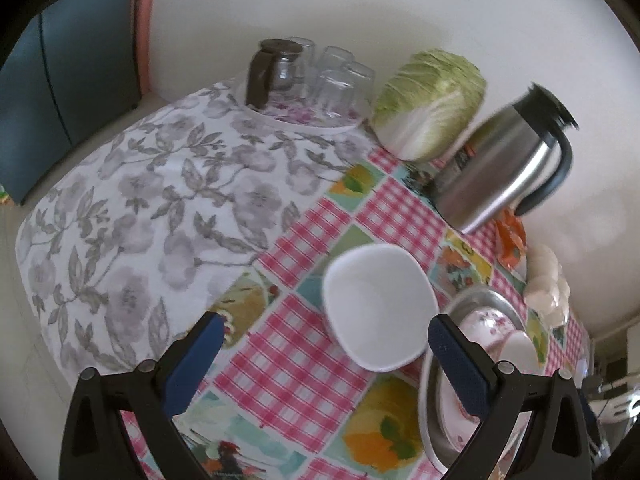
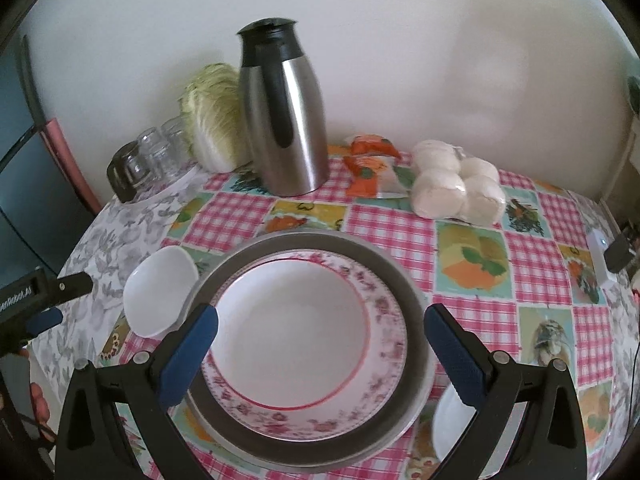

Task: Organize plates and bowls
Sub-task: 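Move both grippers toward the white square bowl on the table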

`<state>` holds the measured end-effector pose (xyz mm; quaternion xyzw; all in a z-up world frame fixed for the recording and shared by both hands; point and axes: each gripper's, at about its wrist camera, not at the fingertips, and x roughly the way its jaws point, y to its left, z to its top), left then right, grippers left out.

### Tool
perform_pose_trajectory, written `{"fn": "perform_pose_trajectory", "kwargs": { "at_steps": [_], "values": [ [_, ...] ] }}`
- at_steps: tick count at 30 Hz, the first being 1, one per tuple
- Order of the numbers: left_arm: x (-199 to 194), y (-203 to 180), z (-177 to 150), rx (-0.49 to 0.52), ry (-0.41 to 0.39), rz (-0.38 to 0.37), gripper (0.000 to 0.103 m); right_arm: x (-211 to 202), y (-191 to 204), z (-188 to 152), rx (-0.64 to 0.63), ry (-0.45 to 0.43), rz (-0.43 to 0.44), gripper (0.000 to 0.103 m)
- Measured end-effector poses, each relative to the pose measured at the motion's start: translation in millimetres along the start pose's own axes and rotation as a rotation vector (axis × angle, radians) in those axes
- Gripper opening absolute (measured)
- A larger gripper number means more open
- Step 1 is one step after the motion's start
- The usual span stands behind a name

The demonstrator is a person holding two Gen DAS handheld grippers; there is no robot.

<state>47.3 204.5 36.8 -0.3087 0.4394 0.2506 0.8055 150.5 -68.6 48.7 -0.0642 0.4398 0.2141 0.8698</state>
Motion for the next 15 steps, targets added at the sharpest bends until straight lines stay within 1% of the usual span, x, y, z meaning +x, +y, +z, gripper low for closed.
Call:
{"fn": "perform_pose_trajectory", "kwargs": {
  "at_steps": [3, 8, 11, 15],
  "values": [
    [3.3, 14.2, 6.1, -0.020, -0.005, 0.001, 0.103, 4.6, 9.2, 0.3, -0.007, 0.004, 0.016, 0.102],
    [9.6, 27.7, 14.4, -0.013, -0.017, 0.023, 0.103, 9.8, 23.1, 1.2, -0.031, -0.001, 0.012, 0.102],
    [12.1, 32.3, 18.0, -0.016, -0.036, 0.008, 0.103, 13.9, 32.8, 1.3, -0.049, 0.000, 0.016, 0.102],
    [18.0, 35.3, 21.2, -0.020, -0.026, -0.010, 0.103, 20.9, 47.0, 0.4, -0.080, 0.012, 0.027, 0.102]
  ]
}}
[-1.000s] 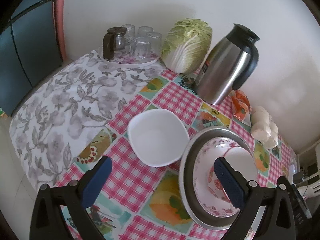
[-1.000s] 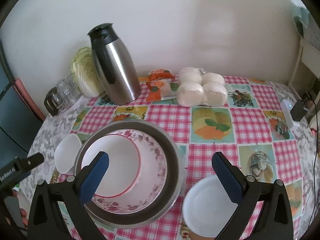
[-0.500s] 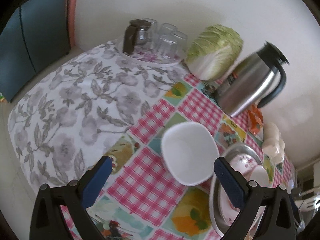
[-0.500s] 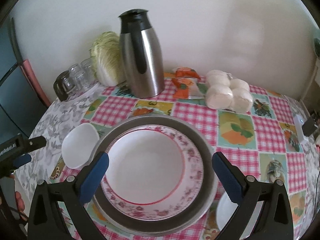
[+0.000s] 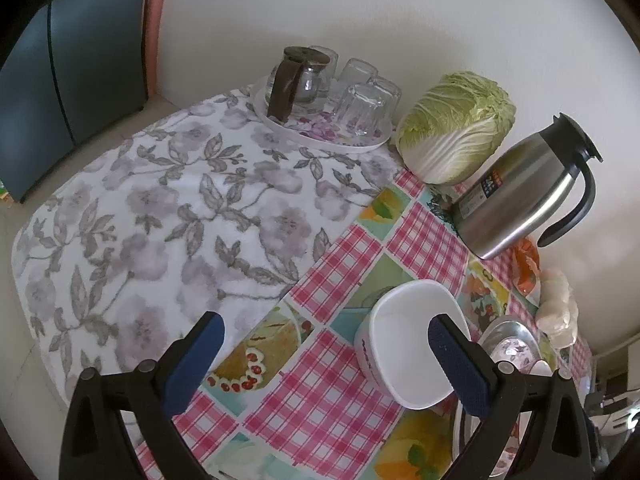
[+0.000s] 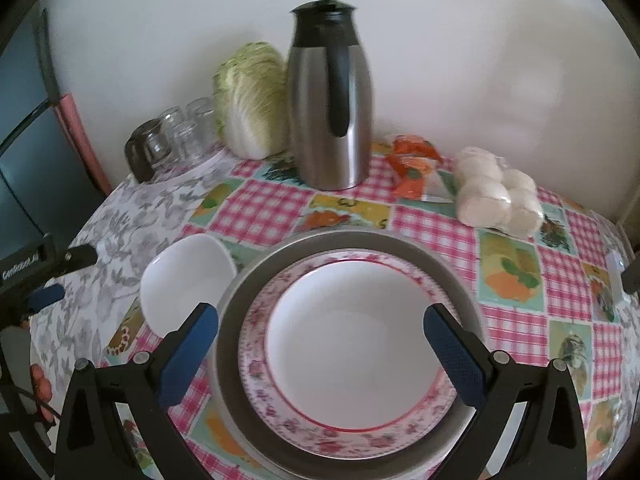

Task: Organize plates and bowls
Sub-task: 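Move both grippers toward the white square bowl on the table, then close both grippers on the rim of the white square bowl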

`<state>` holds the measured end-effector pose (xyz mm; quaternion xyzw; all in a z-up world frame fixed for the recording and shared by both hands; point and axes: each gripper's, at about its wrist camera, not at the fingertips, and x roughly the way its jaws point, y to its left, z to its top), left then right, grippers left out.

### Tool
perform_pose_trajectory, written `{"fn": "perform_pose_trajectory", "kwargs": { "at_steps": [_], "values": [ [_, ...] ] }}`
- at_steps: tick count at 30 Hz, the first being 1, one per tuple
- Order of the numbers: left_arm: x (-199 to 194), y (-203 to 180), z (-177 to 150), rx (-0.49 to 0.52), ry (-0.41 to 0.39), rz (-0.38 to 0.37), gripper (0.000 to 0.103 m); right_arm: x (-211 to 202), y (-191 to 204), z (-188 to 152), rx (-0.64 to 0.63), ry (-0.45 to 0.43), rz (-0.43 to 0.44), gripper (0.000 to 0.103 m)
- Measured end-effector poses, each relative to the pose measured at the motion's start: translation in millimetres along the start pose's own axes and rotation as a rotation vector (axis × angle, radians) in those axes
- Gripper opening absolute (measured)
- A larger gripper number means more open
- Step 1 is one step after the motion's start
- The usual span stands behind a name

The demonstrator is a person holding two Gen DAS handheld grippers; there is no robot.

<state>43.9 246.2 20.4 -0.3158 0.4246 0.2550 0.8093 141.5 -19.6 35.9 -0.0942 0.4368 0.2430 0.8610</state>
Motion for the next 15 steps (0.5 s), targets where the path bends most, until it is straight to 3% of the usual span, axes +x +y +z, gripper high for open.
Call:
{"fn": "perform_pose_trajectory", "kwargs": {
  "at_steps": [6, 11, 15],
  "values": [
    [14.2, 9.4, 1.8, -0.036, 0.066, 0.006, 0.103, 4.7, 16.7, 2.7, -0.040, 0.002, 0.026, 0.102],
    [18.0, 16.3, 1.6, -0.080, 0.075, -0.019, 0.102, 6.8, 26.2, 14.1, -0.069, 0.006, 0.046, 0.102],
    [23.6, 16.7, 1.2, -0.098, 0.090, -0.045, 0.102, 11.9, 32.5, 27.2, -0.088, 0.035, 0.015, 0.102]
  ]
}}
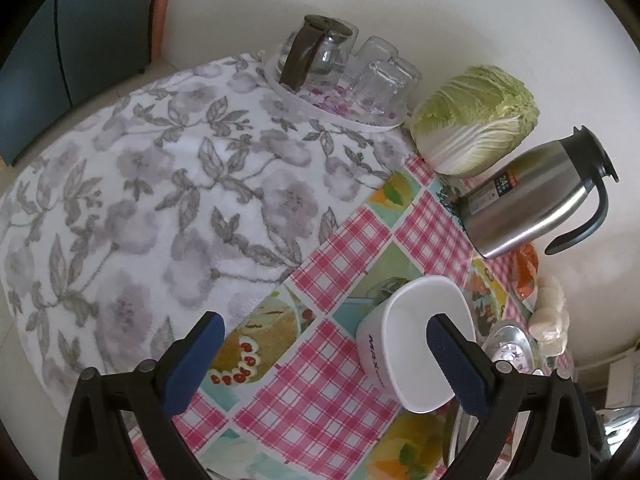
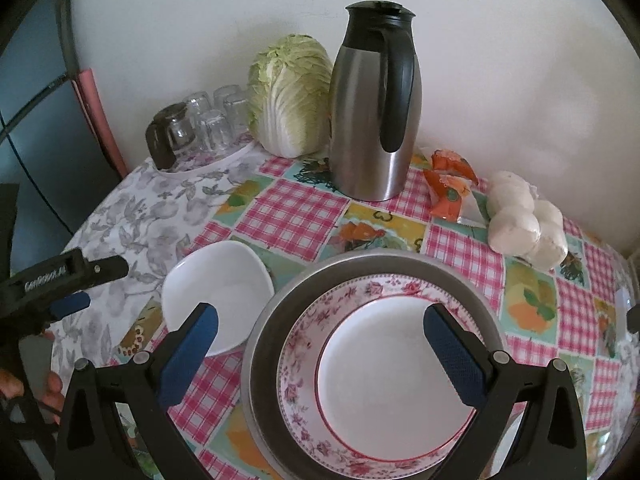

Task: Organize plates and bowls
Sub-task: 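Close both grippers on the rim of the white square bowl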

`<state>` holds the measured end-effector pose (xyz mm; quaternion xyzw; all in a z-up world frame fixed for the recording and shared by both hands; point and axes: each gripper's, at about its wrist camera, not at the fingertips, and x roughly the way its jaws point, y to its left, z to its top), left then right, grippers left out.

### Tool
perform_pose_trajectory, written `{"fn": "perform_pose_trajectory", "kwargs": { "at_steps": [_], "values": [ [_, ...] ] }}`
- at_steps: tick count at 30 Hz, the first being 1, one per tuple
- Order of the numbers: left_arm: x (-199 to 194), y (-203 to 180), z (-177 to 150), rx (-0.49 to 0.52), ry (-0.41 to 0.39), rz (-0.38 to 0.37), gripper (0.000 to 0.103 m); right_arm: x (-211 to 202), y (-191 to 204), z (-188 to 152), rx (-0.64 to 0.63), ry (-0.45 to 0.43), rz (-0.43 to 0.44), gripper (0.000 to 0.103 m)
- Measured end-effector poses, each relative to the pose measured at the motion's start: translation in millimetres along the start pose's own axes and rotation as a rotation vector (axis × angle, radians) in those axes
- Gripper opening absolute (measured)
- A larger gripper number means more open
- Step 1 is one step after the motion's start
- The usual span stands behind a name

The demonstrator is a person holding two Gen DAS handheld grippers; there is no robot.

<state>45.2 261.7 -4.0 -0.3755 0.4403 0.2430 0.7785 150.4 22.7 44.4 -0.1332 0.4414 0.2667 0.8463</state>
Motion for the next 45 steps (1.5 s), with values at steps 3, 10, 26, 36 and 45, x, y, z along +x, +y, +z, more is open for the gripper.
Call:
{"fn": "perform_pose_trajectory", "kwargs": {
  "at_steps": [3, 10, 26, 36, 45],
  "values": [
    [7.4, -3.1, 0.1, -0.002, 0.017, -0.021, 0.102, 0.5, 2.5, 12.7, -0.009, 0.006, 0.014, 0.102],
    [30.3, -6.6, -1.2, -0.019, 0.082, -0.027, 0.096, 17.8, 24.3, 35.0, -0.105, 0.084, 0.000, 0.102],
    [67.8, -5.2, -6.5, -0.053, 0.194, -0.059, 0.079, 94.5, 52.6, 49.4, -0.165, 0.316, -0.001, 0.054],
    [84.0, -12.0, -14.3, -0.037, 0.255, -0.074, 0.055, 124.0, 61.3, 48.1, -0.167, 0.382, 0.005, 0.031],
    [84.9, -16.2, -16.2, -0.033, 0.225, -0.059, 0.041, 143.2, 61.5, 43.9, -0.145, 0.417, 0.019, 0.027]
  ]
}}
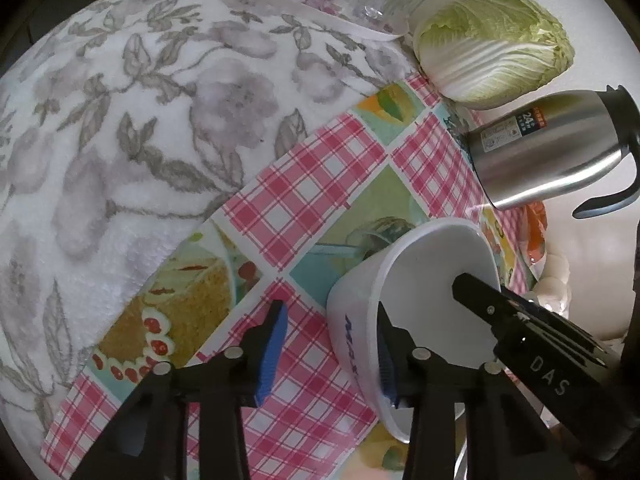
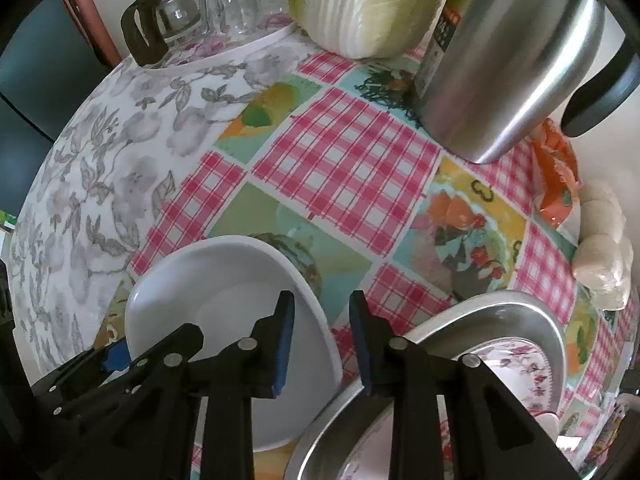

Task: Organize plates and bowls
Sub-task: 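Close both grippers on the rim of the white square bowl, then lift the white square bowl off the table with both grippers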

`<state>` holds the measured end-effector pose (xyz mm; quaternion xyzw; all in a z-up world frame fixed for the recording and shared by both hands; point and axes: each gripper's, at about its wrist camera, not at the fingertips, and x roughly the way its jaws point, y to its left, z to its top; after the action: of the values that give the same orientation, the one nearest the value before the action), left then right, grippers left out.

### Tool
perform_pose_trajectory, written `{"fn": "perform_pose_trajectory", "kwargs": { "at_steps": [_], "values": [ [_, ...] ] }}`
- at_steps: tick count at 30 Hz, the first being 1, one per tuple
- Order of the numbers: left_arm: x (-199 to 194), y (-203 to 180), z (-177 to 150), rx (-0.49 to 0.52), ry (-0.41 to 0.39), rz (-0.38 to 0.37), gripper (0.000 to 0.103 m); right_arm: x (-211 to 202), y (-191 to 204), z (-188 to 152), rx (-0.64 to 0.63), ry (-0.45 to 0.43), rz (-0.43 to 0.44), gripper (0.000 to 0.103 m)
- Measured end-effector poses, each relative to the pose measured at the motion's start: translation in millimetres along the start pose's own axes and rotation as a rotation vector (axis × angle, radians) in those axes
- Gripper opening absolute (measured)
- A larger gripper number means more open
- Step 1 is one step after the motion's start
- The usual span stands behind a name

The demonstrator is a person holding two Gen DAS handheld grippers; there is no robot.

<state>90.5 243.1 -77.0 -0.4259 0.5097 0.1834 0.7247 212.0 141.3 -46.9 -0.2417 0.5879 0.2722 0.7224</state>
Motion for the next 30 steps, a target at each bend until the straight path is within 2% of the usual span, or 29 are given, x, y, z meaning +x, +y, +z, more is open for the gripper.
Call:
{"fn": "perform_pose_trajectory", "kwargs": {
  "at_steps": [2, 9, 13, 20, 22, 24, 27, 29, 30],
  "values": [
    [-2.2, 1.3, 1.5, -0.004, -0.013, 0.013, 0.038, 2.1, -0.3, -0.4, 0.007, 0.004, 0.016, 0.026],
    [-8.9, 21.1, 6.8, -0.043, -0.031, 0.035, 0.038, 6.7, 13.3, -4.4, 0.012, 0.022, 0.097, 0.025],
    [-9.8, 28.9, 8.3, -0.051, -0.018, 0.043, 0.037, 10.2, 29.3, -9.5, -0.026, 0.033, 0.102, 0.025],
    [-9.6, 27.0, 6.4, -0.019, 0.003, 0.048, 0.039, 19.6, 32.5, -12.8, -0.028, 0.063, 0.082, 0.025],
    [-8.4, 24.4, 6.1, -0.007, 0.004, 0.048, 0.037, 22.0, 33.0, -14.7, -0.034, 0.063, 0.074, 0.019],
    [-7.4, 24.9, 6.1, -0.010, -0.001, 0.039, 0.036, 24.6, 34.5, -15.2, -0.046, 0.063, 0.059, 0.019],
    [-5.7, 28.2, 7.2, -0.039, 0.005, 0.001, 0.027, 26.2, 37.1, -17.6, -0.052, 0.063, 0.046, 0.015],
    [-6.1, 31.6, 6.2, -0.053, 0.017, -0.040, 0.015, 24.9, 37.9, -19.7, -0.055, 0.054, 0.048, 0.013],
    [-6.7, 31.8, 6.0, -0.060, 0.020, -0.054, 0.016, 23.9, 38.2, -20.3, -0.059, 0.049, 0.051, 0.012]
  ]
}}
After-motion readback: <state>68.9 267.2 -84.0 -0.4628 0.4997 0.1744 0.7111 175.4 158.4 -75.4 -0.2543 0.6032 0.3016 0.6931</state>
